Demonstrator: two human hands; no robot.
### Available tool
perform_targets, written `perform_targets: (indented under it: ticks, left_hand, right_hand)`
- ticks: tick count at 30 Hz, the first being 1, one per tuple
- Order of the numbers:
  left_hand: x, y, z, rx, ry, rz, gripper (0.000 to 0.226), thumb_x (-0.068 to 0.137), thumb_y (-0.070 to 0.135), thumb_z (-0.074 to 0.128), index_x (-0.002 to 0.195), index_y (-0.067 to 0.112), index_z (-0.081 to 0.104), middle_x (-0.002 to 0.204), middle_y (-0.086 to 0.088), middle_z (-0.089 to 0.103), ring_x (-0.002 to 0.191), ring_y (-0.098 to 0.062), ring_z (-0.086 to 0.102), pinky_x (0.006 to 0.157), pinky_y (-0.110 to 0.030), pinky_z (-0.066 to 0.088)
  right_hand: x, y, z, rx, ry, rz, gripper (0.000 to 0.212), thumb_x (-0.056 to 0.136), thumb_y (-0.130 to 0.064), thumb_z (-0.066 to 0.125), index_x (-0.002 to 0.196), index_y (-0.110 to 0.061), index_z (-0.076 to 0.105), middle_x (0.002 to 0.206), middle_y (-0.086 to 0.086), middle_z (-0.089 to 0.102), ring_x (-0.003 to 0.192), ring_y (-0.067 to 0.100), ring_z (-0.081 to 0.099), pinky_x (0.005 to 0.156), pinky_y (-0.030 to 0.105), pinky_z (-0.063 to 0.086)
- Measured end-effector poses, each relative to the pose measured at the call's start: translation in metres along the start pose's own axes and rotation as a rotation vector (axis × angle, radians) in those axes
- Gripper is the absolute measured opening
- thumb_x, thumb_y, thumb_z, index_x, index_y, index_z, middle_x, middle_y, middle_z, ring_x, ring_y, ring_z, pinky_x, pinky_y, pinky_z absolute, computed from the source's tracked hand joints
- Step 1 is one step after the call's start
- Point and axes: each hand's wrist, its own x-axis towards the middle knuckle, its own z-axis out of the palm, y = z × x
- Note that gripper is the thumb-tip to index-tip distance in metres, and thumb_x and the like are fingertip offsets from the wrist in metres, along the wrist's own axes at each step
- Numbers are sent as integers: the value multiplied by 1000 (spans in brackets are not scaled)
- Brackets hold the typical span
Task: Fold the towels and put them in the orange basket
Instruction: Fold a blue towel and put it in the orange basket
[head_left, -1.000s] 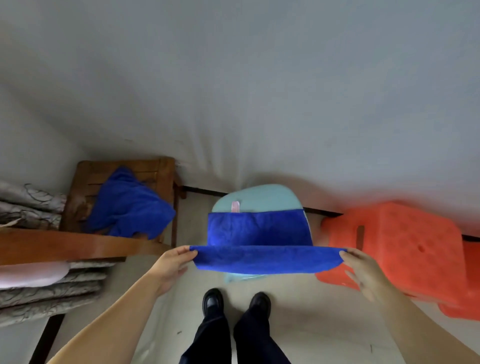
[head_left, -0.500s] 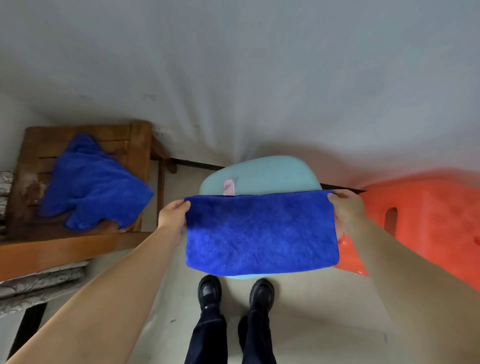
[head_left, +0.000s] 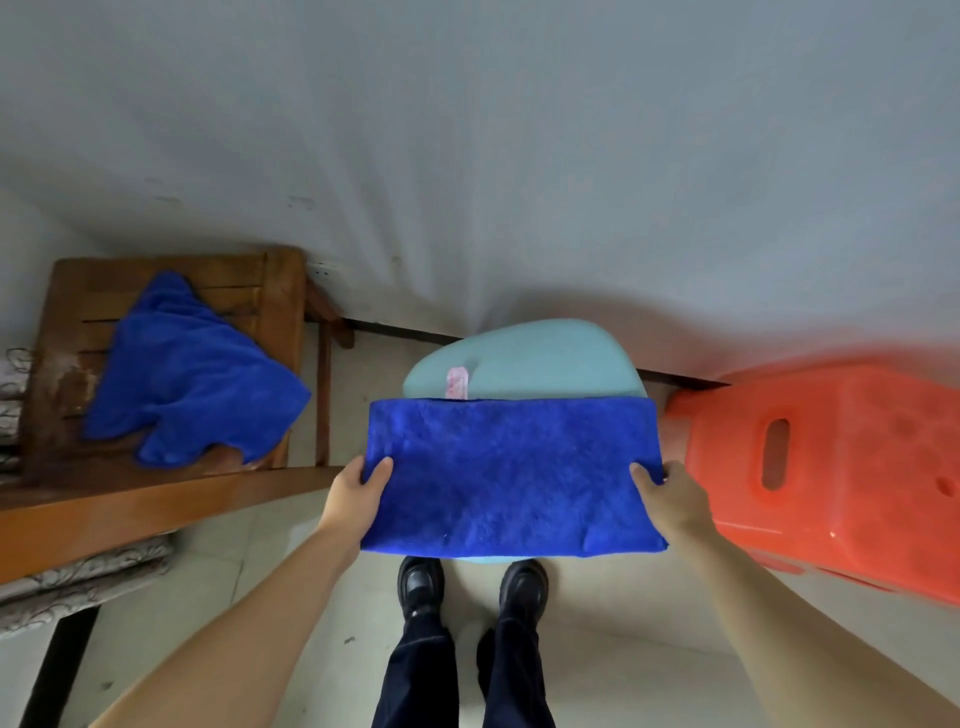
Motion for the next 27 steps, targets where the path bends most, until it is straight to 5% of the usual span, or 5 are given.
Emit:
perform_targets:
  ticks: [4,9,17,21,27]
  left_hand:
    - [-4,30,-24,86,93,146,19,97,26,48,102,11,59,91,-3,65,97,-32,63,69,-28,49]
    - [-27,82,-18,439,263,400,38,98,27,43,134,14,45,118,-9,61,109,-32,57,88,-32,43]
    - [-64,82,140,992,-93,444,55,100,20,34,149,21,11,104,-11,60,88,-30,62,59,-34,42]
    - [-64,64,181,1101,-204,419,61,99,16,34,151,21,3,114,-11,58,95,-30,62,60,-32,40]
    - [-55,54,164,925,-512,526,62,97,35,40,151,28,11,123,-5,56,106,-27,57,82,-40,49]
  right_hand:
    - [-13,-18,15,-4,-99,-126,16,97,-24,47,93,-8,47,86,5,54,73,22,49,56,27,34]
    - [-15,-32,47,13,-159,-171,14,98,-21,45,85,-14,44,73,-4,48,75,23,50,55,27,33]
    - [-5,-27,48,371,-298,71,26,100,-28,39,110,-10,54,104,12,63,93,31,63,85,46,53]
    - [5,-26,41,642,-419,339,37,100,-45,34,84,-18,54,55,-1,62,41,8,58,38,15,43]
    - [10,-27,43,665,-491,197,56,87,-63,42,93,-12,65,90,0,67,87,19,62,88,37,50]
